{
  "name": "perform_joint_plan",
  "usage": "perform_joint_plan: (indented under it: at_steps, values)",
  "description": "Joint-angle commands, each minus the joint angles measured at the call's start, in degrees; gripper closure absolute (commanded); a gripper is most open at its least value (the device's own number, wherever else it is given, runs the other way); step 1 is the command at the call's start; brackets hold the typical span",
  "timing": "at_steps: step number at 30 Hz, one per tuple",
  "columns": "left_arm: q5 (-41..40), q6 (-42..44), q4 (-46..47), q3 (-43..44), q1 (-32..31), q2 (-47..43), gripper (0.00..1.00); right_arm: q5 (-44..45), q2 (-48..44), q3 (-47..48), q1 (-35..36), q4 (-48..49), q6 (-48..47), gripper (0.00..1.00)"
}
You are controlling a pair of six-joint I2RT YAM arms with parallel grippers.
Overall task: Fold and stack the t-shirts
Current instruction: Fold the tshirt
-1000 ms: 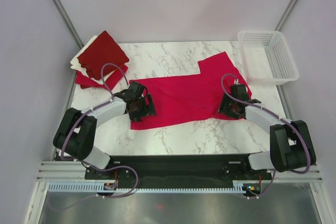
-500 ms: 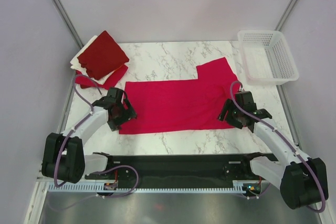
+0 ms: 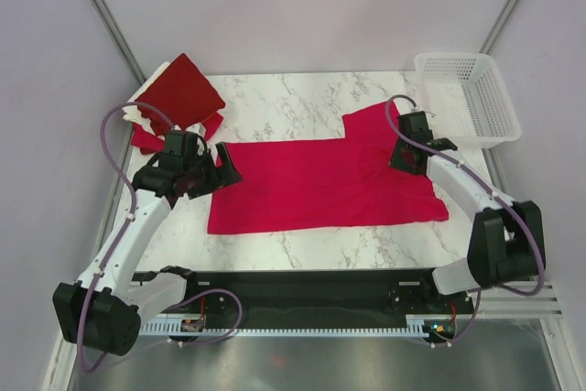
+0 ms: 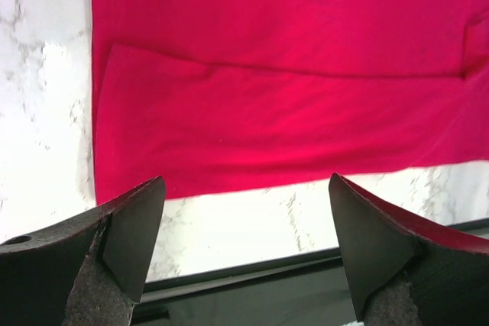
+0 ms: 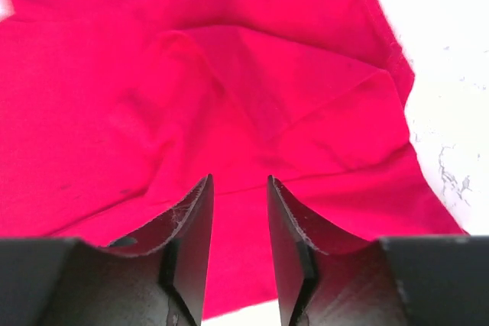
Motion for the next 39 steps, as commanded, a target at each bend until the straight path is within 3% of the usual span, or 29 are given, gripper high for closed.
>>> perform_joint_plan:
  at_steps: [1,11,25,30,34,39]
  values:
    - [2.83,5.23,-3.07,-2.58,-1.25,-2.05,0.05,3.21,6.03,2.16,-0.23,2.18,-1.26,0.62]
    - [0.99,5.06,-1.32,-2.93,-1.7,-2.68,0.05,4.17,16.23,4.53,-0.41,5.69,-1.7,0.64]
    - [-0.06,4.8,-1.32,-3.19,-1.7,-2.85,0.05,3.91,18.61,4.71,-3.05,7.45,-2.75,0.65]
    - [-0.15,4.8,-1.32,-3.19,-1.7,-2.59,0.05,3.56,19.05,4.97,-3.4,7.8,-2.93,0.77]
    - [-0.32,4.71,-1.4,-3.28,-1.7,-2.76,0.05,3.65,18.61,5.24,-3.75,7.72,-3.02,0.99]
    - [-0.33,4.62,-1.23,-3.19,-1.7,-2.59,0.05,4.0,17.65,7.61,-5.06,7.19,-2.58,1.0]
